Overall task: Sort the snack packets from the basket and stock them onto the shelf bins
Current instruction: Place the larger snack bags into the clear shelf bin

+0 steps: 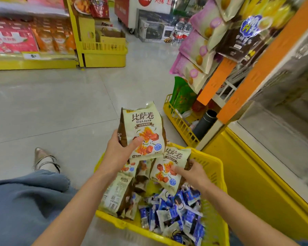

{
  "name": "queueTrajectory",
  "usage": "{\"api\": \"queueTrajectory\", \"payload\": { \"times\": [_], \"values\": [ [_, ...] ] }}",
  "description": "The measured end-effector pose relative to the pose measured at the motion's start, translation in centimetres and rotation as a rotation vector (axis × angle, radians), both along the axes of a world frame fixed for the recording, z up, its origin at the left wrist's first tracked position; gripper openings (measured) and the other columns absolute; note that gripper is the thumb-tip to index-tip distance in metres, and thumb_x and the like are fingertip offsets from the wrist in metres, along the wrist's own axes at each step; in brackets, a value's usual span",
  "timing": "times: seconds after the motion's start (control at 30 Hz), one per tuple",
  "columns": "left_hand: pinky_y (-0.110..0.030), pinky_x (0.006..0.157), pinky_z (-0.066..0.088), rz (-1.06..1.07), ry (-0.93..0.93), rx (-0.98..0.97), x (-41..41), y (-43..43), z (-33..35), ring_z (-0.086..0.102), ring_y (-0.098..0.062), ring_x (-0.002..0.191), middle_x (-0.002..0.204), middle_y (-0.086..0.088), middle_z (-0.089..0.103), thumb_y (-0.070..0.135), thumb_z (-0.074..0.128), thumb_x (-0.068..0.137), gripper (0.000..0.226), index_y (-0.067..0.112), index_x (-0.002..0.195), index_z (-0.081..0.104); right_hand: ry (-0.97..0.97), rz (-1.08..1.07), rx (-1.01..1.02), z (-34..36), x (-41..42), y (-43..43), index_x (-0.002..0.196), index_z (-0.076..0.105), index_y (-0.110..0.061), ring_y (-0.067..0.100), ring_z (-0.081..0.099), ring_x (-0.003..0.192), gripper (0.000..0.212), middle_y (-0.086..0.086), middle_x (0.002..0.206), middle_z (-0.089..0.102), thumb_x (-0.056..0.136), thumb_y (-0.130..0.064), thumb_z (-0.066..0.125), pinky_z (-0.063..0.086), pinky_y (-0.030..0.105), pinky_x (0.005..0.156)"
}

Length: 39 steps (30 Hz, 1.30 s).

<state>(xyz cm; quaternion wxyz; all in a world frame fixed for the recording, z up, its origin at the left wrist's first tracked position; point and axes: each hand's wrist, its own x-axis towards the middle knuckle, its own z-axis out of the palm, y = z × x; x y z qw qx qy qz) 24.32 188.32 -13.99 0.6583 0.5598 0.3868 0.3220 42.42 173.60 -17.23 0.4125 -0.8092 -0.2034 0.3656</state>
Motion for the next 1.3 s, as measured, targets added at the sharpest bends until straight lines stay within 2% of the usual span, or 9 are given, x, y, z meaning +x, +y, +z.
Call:
{"api": "queueTrajectory", "payload": {
  "times": [0.1, 0.27, 0.4, 0.53, 0.63, 0.73, 0.87, 1.07, 1.3],
  "values": [
    [-0.023, 0.067, 0.051, -0.122, 0.008, 0.052, 4.1, -2.2, 1.6, 0.066, 0.003, 0.082, 0.092, 0.021, 0.069, 0.045, 0.071, 0.073, 0.031, 0.042, 0.099, 0.054, -0.099, -0.139, 0.114, 5.1, 4.6, -3.3, 0.090, 0.052, -0.026, -0.002, 0.065, 0.057, 0.034, -0.014, 0.080, 0.063, 0.071, -0.025, 0.079, 0.046, 0.011, 0.043],
    [-0.008, 0.054, 0.047, -0.270, -0.092, 0.060, 12.0, -7.3, 5.1, 0.065, 0.009, 0.072, 0.077, 0.028, 0.068, 0.035, 0.071, 0.076, 0.018, 0.040, 0.089, 0.060, -0.272, -0.294, 0.322, 13.9, 10.1, -10.8, 0.092, 0.057, -0.027, 0.007, 0.070, 0.073, 0.028, -0.007, 0.090, 0.070, 0.073, -0.023, 0.077, 0.054, 0.018, 0.054],
    [-0.019, 0.065, 0.053, -0.433, -0.166, 0.046, 17.8, -12.4, 7.7, 0.069, -0.002, 0.081, 0.092, 0.018, 0.070, 0.036, 0.074, 0.072, 0.030, 0.038, 0.098, 0.059, -0.476, -0.484, 0.404, 19.5, 13.2, -18.1, 0.113, 0.054, -0.019, 0.008, 0.069, 0.085, 0.051, -0.009, 0.100, 0.067, 0.070, -0.034, 0.077, 0.055, 0.022, 0.066],
    [-0.017, 0.066, 0.052, -0.534, -0.218, 0.077, 22.1, -17.3, 9.7, 0.068, 0.001, 0.082, 0.088, 0.024, 0.070, 0.037, 0.075, 0.071, 0.028, 0.041, 0.094, 0.060, -0.978, -0.661, 0.244, 21.4, 14.5, -24.8, 0.108, 0.045, -0.025, -0.004, 0.059, 0.077, 0.051, -0.021, 0.086, 0.059, 0.071, -0.038, 0.077, 0.049, 0.020, 0.067],
    [-0.009, 0.055, 0.049, -0.614, -0.249, 0.062, 24.3, -20.2, 10.8, 0.068, 0.003, 0.078, 0.087, 0.024, 0.071, 0.039, 0.074, 0.069, 0.031, 0.039, 0.096, 0.060, -1.158, -0.668, 0.039, 20.4, 15.5, -28.4, 0.104, 0.038, -0.030, 0.015, 0.059, 0.079, 0.050, -0.009, 0.090, 0.062, 0.072, -0.041, 0.075, 0.050, 0.034, 0.067],
    [-0.011, 0.053, 0.050, -0.648, -0.237, 0.038, 25.8, -22.0, 11.4, 0.069, 0.000, 0.076, 0.085, 0.022, 0.071, 0.036, 0.075, 0.070, 0.031, 0.036, 0.098, 0.060, -1.072, -0.731, -0.100, 18.8, 18.2, -30.5, 0.114, 0.040, -0.025, 0.025, 0.065, 0.090, 0.055, 0.002, 0.105, 0.067, 0.073, -0.040, 0.075, 0.056, 0.045, 0.072],
    [-0.012, 0.053, 0.051, -0.687, -0.208, 0.043, 26.7, -22.7, 11.8, 0.069, 0.000, 0.075, 0.082, 0.023, 0.071, 0.043, 0.076, 0.062, 0.037, 0.039, 0.095, 0.060, -0.836, -0.794, -0.101, 16.8, 22.8, -31.1, 0.118, 0.048, -0.017, 0.025, 0.065, 0.100, 0.052, 0.007, 0.117, 0.065, 0.076, -0.029, 0.075, 0.057, 0.041, 0.078],
    [-0.011, 0.051, 0.049, -0.680, -0.174, 0.091, 27.3, -21.4, 12.8, 0.068, 0.003, 0.075, 0.081, 0.028, 0.069, 0.055, 0.069, 0.049, 0.045, 0.043, 0.092, 0.059, -0.595, -0.820, -0.064, 15.6, 29.1, -30.1, 0.133, 0.040, -0.006, 0.032, 0.052, 0.119, 0.065, 0.015, 0.132, 0.054, 0.081, -0.032, 0.070, 0.042, 0.043, 0.103],
    [-0.028, 0.070, 0.054, -0.704, -0.186, 0.100, 28.0, -20.2, 13.3, 0.069, -0.004, 0.083, 0.089, 0.020, 0.072, 0.052, 0.071, 0.052, 0.048, 0.041, 0.097, 0.059, -0.442, -0.658, -0.157, 14.2, 31.6, -30.9, 0.126, 0.051, -0.007, 0.028, 0.055, 0.116, 0.052, 0.013, 0.128, 0.058, 0.079, -0.019, 0.072, 0.043, 0.037, 0.100]
  ]
}}
